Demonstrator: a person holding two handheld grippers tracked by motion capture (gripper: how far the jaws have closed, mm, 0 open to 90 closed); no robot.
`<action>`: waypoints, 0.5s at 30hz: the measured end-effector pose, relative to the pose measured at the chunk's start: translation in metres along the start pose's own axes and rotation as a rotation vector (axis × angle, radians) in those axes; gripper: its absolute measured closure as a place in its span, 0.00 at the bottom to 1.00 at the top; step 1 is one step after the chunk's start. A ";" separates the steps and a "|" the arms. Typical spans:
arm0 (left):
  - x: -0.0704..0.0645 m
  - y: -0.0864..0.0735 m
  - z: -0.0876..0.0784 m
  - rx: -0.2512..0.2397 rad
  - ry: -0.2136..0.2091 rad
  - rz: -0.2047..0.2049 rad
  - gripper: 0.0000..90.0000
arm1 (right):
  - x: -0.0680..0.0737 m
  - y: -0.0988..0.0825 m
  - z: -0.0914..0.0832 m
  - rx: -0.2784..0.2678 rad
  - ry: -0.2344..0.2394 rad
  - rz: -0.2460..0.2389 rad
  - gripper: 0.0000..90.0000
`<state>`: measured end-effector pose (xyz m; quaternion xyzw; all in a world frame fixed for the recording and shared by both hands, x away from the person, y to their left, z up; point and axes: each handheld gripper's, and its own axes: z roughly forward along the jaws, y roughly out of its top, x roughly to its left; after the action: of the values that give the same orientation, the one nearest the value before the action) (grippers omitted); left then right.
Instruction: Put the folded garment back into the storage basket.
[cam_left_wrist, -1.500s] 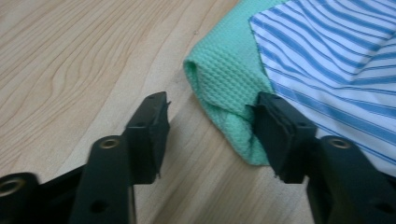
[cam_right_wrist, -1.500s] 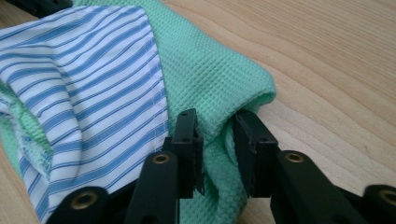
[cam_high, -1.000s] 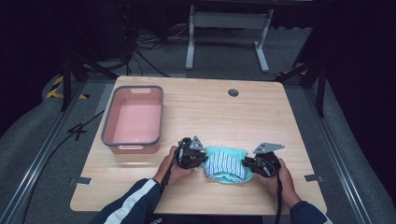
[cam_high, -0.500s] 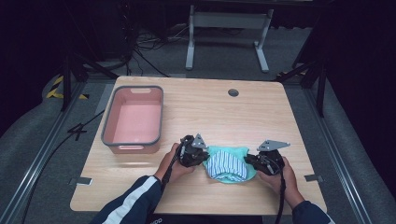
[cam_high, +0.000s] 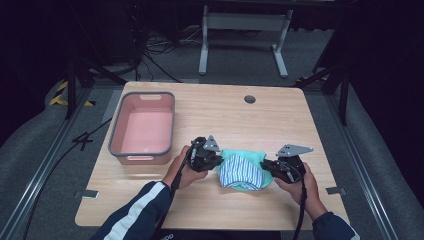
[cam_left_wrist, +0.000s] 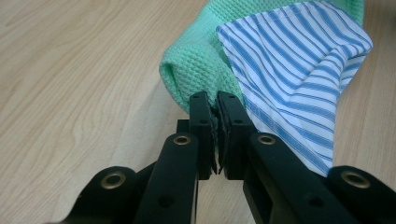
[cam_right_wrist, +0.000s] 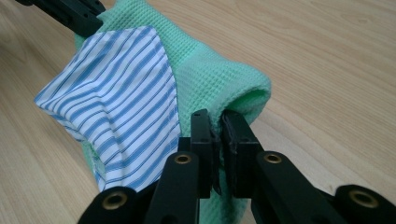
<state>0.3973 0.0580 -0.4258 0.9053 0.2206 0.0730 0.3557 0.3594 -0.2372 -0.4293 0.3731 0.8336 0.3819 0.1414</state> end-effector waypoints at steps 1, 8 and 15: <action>0.001 0.001 -0.002 -0.003 0.003 0.000 0.95 | 0.000 0.002 0.000 -0.001 0.001 0.001 0.93; 0.007 0.007 -0.015 -0.009 0.017 0.000 0.95 | 0.002 0.014 0.000 -0.021 0.007 -0.002 0.93; 0.013 0.011 -0.027 -0.009 0.032 0.006 0.95 | 0.004 0.028 -0.003 -0.041 0.004 -0.014 0.93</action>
<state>0.4051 0.0733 -0.3986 0.9030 0.2233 0.0896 0.3559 0.3696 -0.2242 -0.4059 0.3635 0.8285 0.3987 0.1498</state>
